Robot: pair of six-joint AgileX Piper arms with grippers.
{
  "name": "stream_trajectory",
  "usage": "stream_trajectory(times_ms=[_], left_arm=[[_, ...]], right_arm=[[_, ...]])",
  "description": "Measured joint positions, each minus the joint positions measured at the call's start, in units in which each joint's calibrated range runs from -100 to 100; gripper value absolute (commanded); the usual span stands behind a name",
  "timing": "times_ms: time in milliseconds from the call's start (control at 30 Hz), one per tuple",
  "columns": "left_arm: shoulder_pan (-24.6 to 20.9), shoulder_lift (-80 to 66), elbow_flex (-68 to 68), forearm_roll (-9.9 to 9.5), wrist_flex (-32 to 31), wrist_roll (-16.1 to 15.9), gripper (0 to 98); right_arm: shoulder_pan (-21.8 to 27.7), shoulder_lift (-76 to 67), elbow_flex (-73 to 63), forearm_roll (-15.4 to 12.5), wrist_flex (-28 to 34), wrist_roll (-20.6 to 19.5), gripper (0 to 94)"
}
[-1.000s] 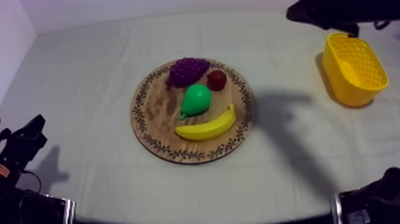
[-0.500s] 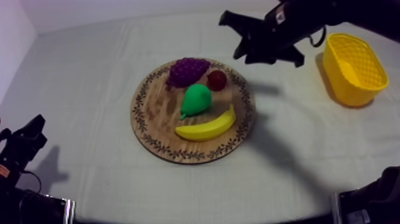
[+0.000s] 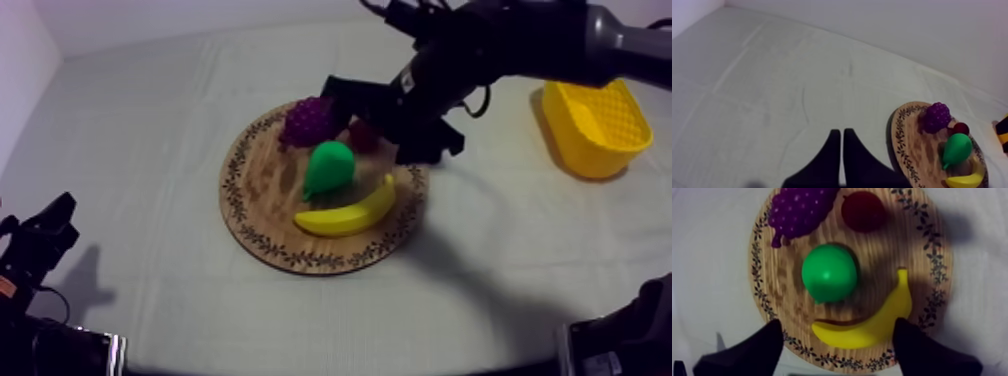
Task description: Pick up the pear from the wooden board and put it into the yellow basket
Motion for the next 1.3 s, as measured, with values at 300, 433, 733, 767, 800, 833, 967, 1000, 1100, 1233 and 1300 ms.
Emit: stream_trajectory(times_ms=[300, 433, 733, 767, 800, 833, 967, 1000, 1100, 1233, 1300], left_arm=[[0.0, 0.0, 0.0, 0.00, 0.0, 0.0, 0.1], [0.0, 0.0, 0.0, 0.00, 0.0, 0.0, 0.1], [0.0, 0.0, 0.0, 0.00, 0.0, 0.0, 0.1], [0.0, 0.0, 0.0, 0.00, 0.0, 0.0, 0.1], [0.0, 0.0, 0.0, 0.00, 0.0, 0.0, 0.1], [0.0, 0.0, 0.0, 0.00, 0.0, 0.0, 0.1], [0.0, 0.0, 0.0, 0.00, 0.0, 0.0, 0.1], [0.0, 0.0, 0.0, 0.00, 0.0, 0.0, 0.1], [0.0, 0.0, 0.0, 0.00, 0.0, 0.0, 0.1], [0.0, 0.0, 0.0, 0.00, 0.0, 0.0, 0.1], [0.0, 0.0, 0.0, 0.00, 0.0, 0.0, 0.1]], right_arm=[[-1.4, 6.6, -3.0, 1.8, -2.3, -1.7, 76.1], [-1.5, 9.4, -5.2, 2.6, -2.9, -2.3, 75.6], [-2.0, 15.4, -9.4, 4.0, -4.0, -3.1, 73.7], [-2.1, 16.1, -10.0, 4.2, -4.0, -3.2, 73.5], [-2.2, 16.6, -10.4, 4.3, -4.0, -3.3, 73.3], [-2.3, 17.2, -10.9, 4.6, -4.0, -3.4, 73.1], [-2.4, 19.5, -12.9, 5.2, -4.0, -4.0, 72.1], [-2.4, 19.9, -13.3, 5.5, -4.1, -4.2, 71.9], [-2.3, 21.5, -14.6, 6.3, -4.1, -4.6, 71.2], [-2.0, 23.3, -15.9, 6.8, -4.3, -5.2, 70.5], [-1.8, 24.0, -16.4, 7.0, -4.5, -5.3, 69.4]])
